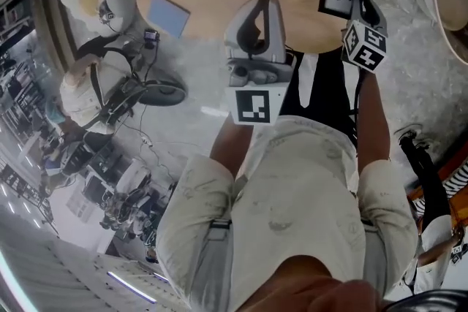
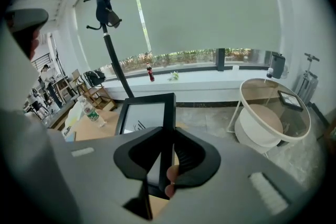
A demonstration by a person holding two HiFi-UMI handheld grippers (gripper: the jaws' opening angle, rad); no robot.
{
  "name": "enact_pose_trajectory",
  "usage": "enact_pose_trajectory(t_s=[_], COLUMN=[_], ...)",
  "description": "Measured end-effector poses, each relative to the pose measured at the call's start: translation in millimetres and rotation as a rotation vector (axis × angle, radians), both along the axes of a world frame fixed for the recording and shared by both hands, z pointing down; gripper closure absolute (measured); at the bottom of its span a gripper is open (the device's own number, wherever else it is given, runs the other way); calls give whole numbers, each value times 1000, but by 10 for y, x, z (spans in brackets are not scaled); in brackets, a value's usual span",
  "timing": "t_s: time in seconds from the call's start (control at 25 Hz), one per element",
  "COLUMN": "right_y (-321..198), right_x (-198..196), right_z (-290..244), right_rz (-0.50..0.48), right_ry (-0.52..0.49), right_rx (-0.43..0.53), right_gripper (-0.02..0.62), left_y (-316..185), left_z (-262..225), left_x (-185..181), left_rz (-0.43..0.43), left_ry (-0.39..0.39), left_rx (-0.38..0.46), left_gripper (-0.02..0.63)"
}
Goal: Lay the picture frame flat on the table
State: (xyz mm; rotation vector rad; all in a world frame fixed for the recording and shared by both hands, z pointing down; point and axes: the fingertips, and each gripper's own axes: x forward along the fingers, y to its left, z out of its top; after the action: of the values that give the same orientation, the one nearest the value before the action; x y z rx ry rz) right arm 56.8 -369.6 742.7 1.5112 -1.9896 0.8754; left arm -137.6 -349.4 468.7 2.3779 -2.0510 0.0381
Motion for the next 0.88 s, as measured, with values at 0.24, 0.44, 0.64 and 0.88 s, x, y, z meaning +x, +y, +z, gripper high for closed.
enact_pose_trajectory(t_s=[0.24,0.44,0.64,0.88], right_y=[169,309,395,469], right_x=[115,112,204,190], right_z=[620,1111,1521,1811], right_rz=[-4,15,16,37], right_ry=[20,13,33,32], right_rx=[-110,-208,-287,-360], right_gripper=[522,522,522,520], left_y=[19,-25,-83,-94], left_z=[289,565,769,947], left_x=[209,207,330,309], left_rz=[14,3,15,23], left_ry=[-4,-2,-4,2], left_rx=[-26,-38,-59,-94], left_gripper=[601,601,601,601])
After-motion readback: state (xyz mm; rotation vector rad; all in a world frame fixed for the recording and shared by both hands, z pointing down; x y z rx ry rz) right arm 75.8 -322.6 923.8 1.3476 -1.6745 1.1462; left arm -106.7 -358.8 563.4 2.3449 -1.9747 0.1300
